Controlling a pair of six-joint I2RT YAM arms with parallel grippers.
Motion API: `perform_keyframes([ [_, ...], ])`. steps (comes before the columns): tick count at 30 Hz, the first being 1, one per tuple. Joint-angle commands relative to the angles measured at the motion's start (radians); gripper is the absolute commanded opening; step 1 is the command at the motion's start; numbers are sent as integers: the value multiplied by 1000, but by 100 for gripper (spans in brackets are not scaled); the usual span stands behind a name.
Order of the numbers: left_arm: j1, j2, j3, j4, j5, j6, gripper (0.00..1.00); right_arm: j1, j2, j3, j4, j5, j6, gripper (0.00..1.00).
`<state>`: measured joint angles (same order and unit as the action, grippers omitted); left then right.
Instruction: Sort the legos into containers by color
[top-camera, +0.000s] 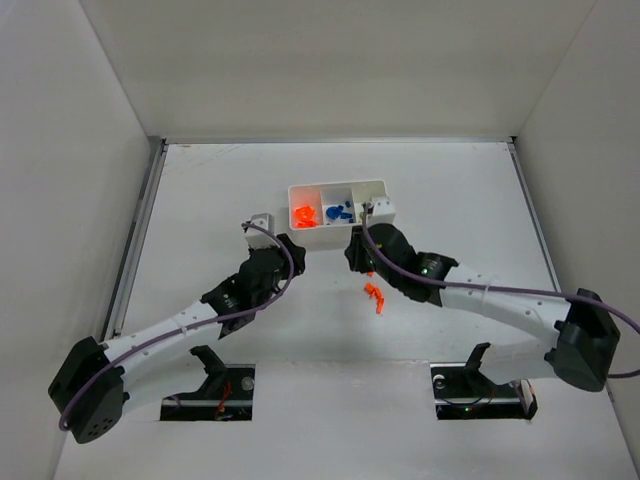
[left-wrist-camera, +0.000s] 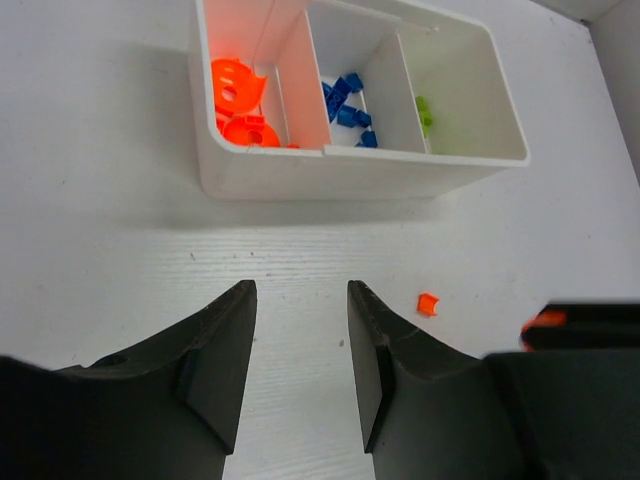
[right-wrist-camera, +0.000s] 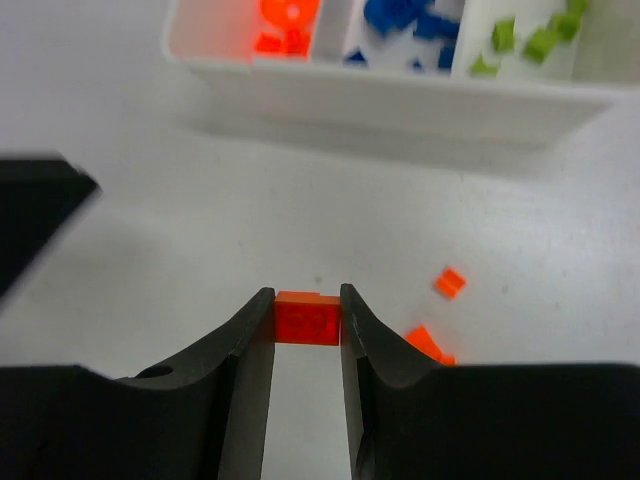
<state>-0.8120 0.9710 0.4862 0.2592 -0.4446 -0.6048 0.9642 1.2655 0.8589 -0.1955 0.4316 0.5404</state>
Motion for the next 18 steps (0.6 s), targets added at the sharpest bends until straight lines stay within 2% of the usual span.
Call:
perform_keyframes([
  [1, -22, -20, -32, 11, 18, -32, 39, -70, 96, 156, 91, -49, -94, 28],
  [6, -72, -17, -87, 43, 15, -59, 39, -150, 345, 376, 156, -148, -117, 28],
  [11, -132, 4, -130, 83, 12, -81, 39, -173, 564, 587, 154, -163, -115, 29],
  [18, -219, 95, -149, 156, 9, -116, 38, -190, 748, 779, 128, -179, -99, 35],
])
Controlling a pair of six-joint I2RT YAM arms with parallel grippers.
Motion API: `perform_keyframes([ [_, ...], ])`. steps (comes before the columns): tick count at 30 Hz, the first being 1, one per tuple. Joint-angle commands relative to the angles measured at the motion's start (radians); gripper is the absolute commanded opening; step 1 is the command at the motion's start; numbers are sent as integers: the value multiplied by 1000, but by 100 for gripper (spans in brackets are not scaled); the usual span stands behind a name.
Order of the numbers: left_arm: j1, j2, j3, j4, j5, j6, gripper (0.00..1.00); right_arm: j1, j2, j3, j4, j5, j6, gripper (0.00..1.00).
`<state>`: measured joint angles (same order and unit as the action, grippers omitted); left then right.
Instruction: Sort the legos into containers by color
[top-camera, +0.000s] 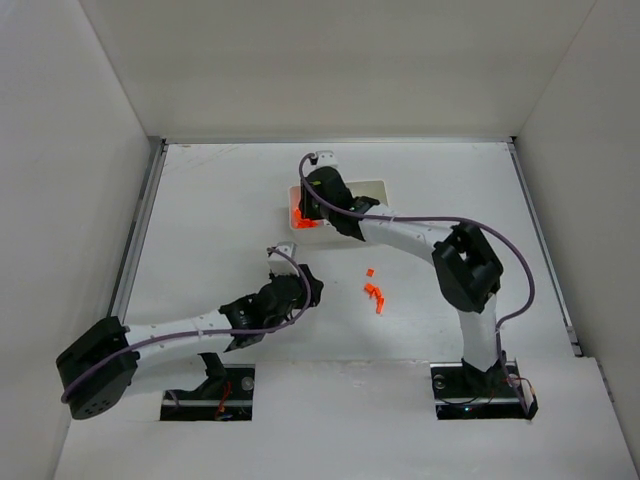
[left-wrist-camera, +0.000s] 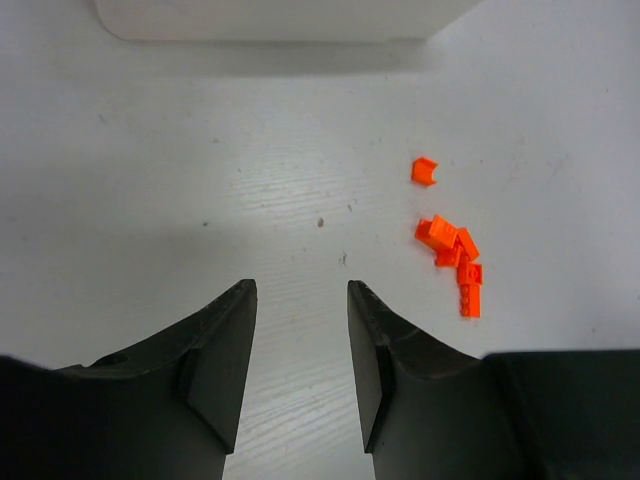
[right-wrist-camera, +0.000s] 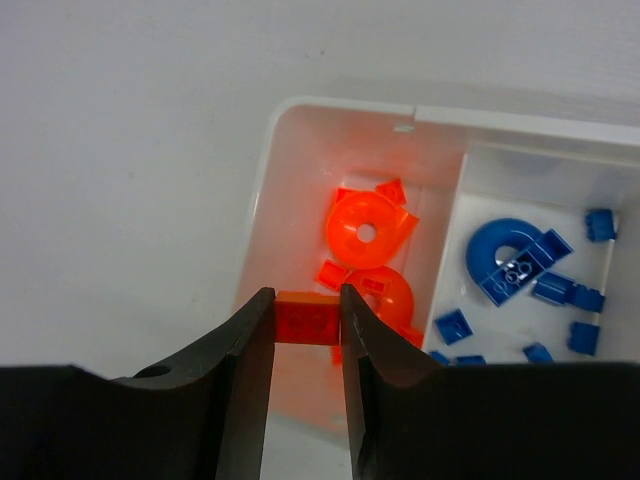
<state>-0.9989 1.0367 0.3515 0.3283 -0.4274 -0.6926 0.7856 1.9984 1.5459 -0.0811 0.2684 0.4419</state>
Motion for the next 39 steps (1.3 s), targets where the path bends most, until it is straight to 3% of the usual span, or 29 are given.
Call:
perform_keyframes([
  [1, -48, 48, -11, 101, -11, -33, 38, -13, 25, 108, 3, -14, 1, 38],
  [5, -128, 130, 26, 129, -36, -25, 38, -13, -7, 96, 1, 17, 1, 51],
  [9, -192, 224, 78, 164, -51, -13, 38, -24, -117, -22, 46, 54, -6, 51],
  [13, -267, 325, 148, 184, -53, 18, 38, -49, -260, -197, 105, 64, 9, 49],
  [18, -321, 440, 266, 141, -47, 62, 36, -67, -456, -447, 173, 98, 32, 34],
  [20, -338, 499, 317, 126, -44, 73, 34, -76, -525, -536, 193, 115, 41, 33],
  [28, -343, 690, 469, 46, -14, 79, 33, -124, -728, -768, 219, 121, 84, 38],
  [36, -332, 764, 530, -18, -68, 88, 28, -133, -886, -944, 210, 121, 155, 41],
  [39, -333, 784, 538, -26, -77, 99, 20, -131, -940, -1015, 207, 124, 190, 41],
])
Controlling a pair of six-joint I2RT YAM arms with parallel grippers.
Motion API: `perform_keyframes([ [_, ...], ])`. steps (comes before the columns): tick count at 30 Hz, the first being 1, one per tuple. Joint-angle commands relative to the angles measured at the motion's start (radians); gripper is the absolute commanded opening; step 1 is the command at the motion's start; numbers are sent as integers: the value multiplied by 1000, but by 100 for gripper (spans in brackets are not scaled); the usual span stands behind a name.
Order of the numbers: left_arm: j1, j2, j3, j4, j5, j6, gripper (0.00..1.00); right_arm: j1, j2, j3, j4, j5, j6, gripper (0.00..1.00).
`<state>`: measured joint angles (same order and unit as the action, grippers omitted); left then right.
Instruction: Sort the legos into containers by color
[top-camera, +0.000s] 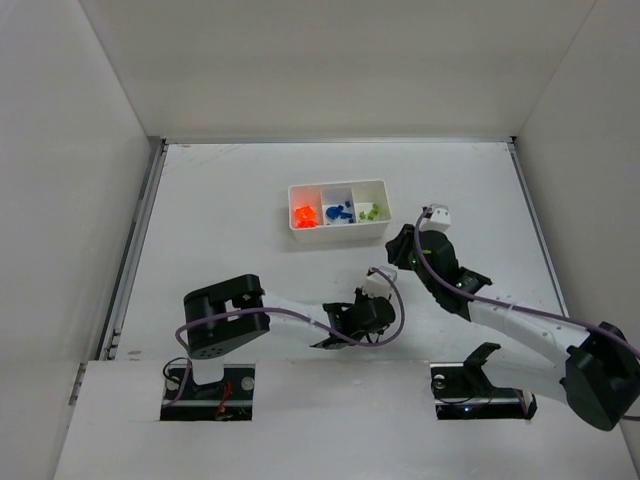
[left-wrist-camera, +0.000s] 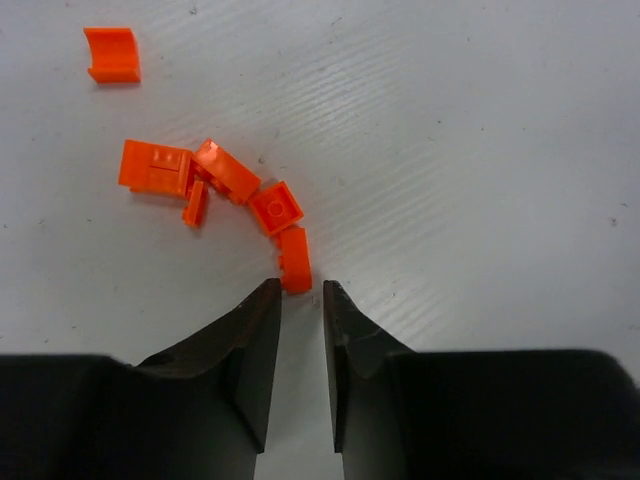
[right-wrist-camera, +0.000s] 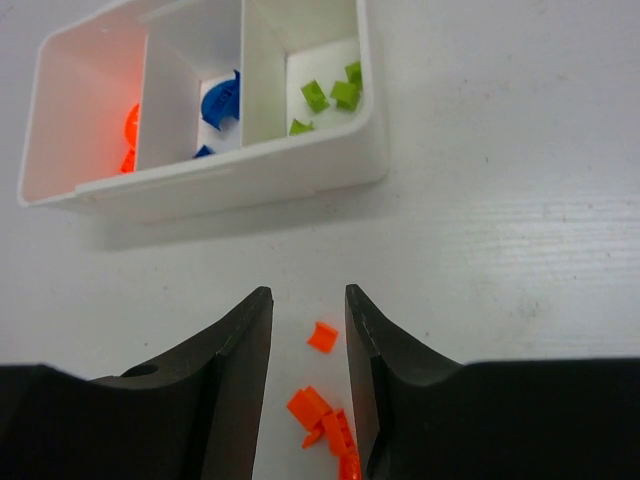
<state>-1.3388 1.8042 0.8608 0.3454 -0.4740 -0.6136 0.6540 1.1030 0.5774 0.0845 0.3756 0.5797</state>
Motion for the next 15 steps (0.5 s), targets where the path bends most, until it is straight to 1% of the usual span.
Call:
perform_keyframes([
  [1, 7, 21, 30, -46, -26, 21, 16, 0, -64, -66, 37, 22, 69, 41],
  [4, 0, -8, 26, -57, -29, 23, 8, 0, -124, -120, 12, 25, 117, 40],
  [7, -1, -87, -2, -43, -41, 40, 6, 0, -167, -157, -26, 26, 144, 38],
  [9, 13, -155, -17, -48, -45, 41, 6, 31, -186, -166, -86, 28, 163, 38],
  [11, 43, -235, -48, -42, -44, 49, 6, 63, -184, -171, -130, 45, 174, 38],
  [15, 140, -325, -89, -23, -28, 37, 6, 133, -132, -159, -166, 91, 197, 38],
])
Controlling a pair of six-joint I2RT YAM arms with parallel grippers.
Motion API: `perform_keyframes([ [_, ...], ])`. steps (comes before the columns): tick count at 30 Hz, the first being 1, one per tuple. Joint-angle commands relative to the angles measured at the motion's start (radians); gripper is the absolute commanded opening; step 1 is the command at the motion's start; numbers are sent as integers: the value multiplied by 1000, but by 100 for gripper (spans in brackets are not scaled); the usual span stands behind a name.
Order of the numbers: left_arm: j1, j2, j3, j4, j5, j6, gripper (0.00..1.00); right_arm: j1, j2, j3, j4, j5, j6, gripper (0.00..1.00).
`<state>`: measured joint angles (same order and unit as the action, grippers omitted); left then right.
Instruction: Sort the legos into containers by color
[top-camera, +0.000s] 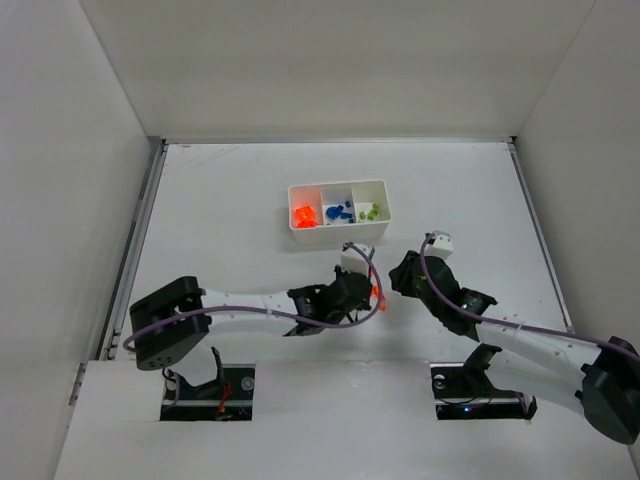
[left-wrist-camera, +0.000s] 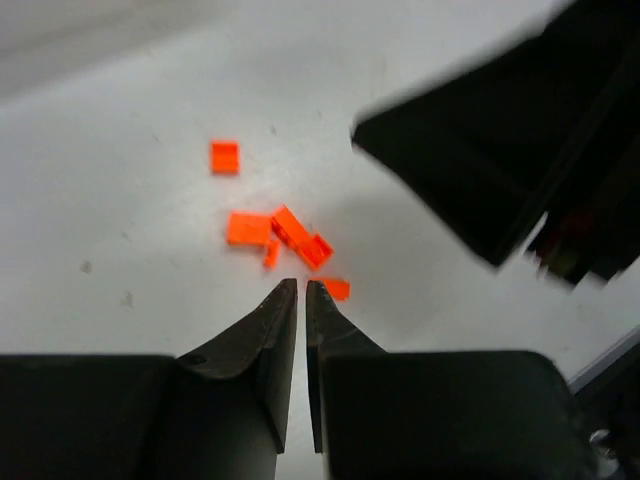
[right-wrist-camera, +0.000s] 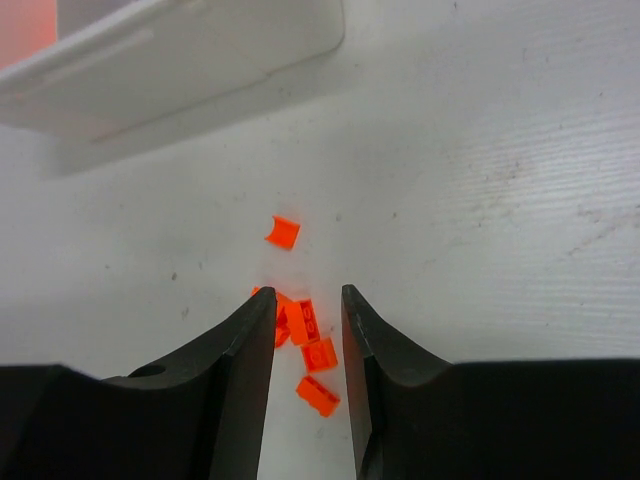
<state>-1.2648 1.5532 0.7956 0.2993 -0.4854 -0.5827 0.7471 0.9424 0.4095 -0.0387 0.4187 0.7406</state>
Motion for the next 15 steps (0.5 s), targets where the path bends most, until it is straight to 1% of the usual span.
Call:
perform_keyframes([
  [1, 99, -94, -24, 23, 8, 0, 6, 57, 56, 23, -53, 57, 37, 38],
  [4, 147, -110, -13, 12, 83, -6, 7, 99, 111, 44, -81, 101, 43, 39],
  [6, 126, -108, -16, 5, 96, -20, 9, 123, 122, 57, -115, 126, 55, 39],
  [10, 65, -87, -42, -19, 67, -49, 11, 163, 127, 80, -193, 129, 91, 34],
  [15, 46, -73, -94, -8, 51, -118, 15, 203, 176, 84, -172, 59, 97, 35],
])
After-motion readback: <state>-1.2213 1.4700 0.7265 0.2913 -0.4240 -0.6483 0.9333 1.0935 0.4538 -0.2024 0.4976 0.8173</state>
